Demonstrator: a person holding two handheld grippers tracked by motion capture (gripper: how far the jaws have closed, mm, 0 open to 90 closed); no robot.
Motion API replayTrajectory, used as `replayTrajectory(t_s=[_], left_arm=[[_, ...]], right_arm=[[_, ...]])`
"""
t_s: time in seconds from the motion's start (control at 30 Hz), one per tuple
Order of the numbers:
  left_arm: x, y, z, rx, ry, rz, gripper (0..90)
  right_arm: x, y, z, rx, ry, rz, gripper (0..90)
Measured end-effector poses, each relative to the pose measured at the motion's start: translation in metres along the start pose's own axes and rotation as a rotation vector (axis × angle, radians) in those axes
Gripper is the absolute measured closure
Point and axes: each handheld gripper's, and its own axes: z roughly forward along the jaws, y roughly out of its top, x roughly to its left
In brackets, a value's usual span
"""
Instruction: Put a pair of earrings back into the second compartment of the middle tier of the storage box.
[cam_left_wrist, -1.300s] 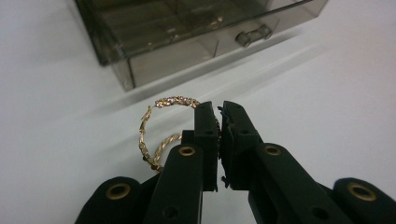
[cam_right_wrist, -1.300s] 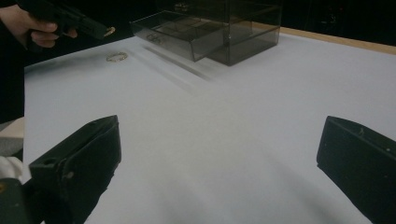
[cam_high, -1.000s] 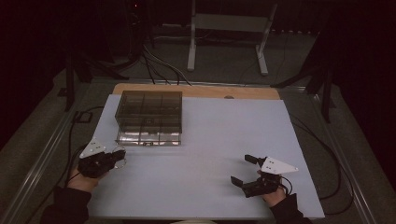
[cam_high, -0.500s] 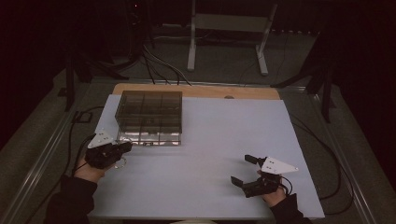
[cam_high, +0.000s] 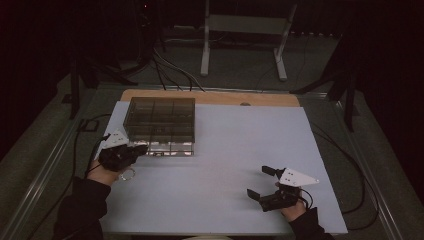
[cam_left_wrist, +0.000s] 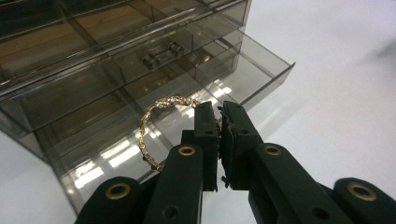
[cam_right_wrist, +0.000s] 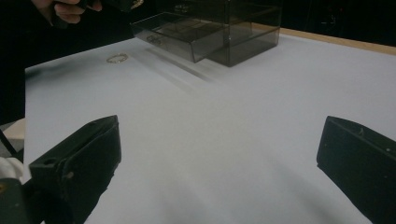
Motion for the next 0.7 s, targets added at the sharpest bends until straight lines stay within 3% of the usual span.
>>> replayTrajectory(t_s=[0.7], left_arm=[[0.0,0.019,0.03,0.017,-0.019,0.029,86.3]], right_arm=[[0.001,0.0,0.0,-0.002,0.005,0.0,0.0]])
